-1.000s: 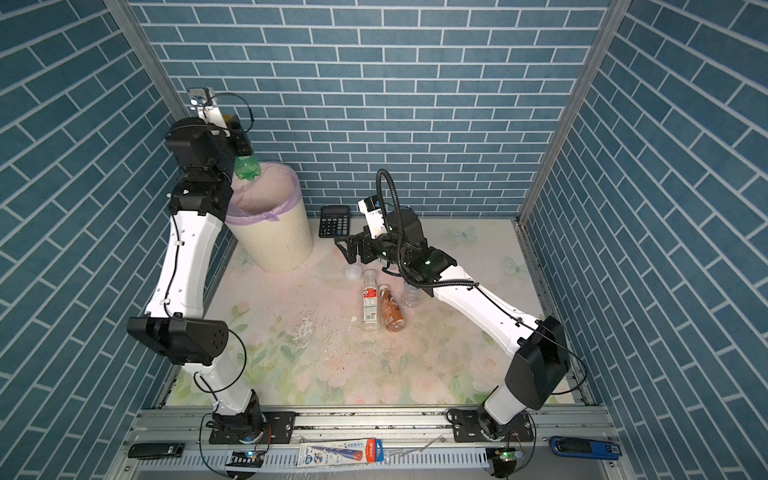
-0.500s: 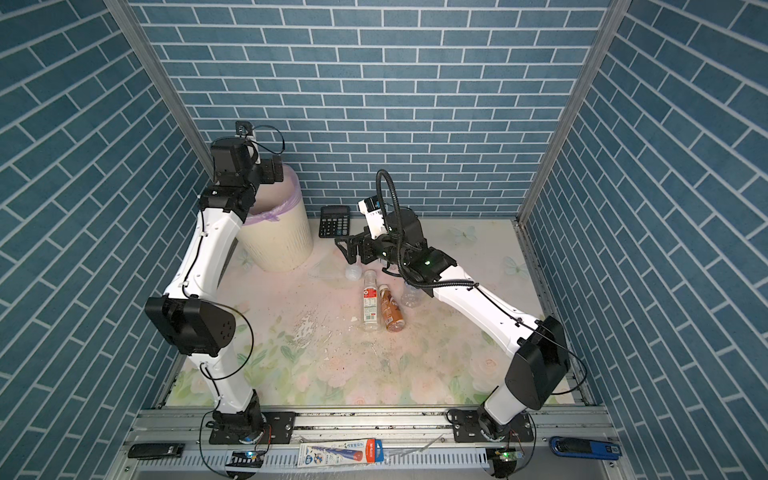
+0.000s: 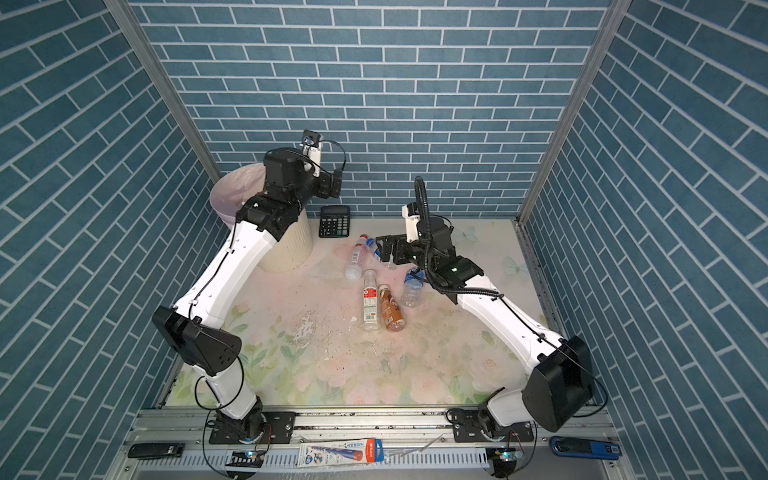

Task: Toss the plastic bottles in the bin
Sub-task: 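Lower the right gripper to the blue-labelled Pocari Sweat bottle while the left gripper returns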

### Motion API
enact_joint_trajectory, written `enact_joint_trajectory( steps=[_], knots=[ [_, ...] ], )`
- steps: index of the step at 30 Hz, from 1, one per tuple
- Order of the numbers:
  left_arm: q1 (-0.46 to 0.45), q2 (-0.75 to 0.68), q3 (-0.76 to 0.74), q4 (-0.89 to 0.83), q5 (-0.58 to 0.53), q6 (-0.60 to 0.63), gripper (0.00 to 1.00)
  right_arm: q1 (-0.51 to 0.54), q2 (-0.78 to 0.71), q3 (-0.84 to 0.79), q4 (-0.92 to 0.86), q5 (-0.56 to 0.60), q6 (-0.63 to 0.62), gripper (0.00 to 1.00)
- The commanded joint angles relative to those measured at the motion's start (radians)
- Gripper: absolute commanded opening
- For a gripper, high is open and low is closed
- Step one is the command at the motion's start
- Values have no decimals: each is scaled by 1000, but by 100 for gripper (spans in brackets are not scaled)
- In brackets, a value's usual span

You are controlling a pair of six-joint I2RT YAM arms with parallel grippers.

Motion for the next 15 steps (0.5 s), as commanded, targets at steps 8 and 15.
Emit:
enact_joint_trajectory(
  steps=[8, 15],
  knots=[
    [-82, -16, -290, 86, 192, -427, 99, -63, -26, -175, -139, 180, 111, 99],
    [-84, -43, -455, 164, 244, -589, 99, -59, 87, -233, -101, 171, 186, 95]
  ],
)
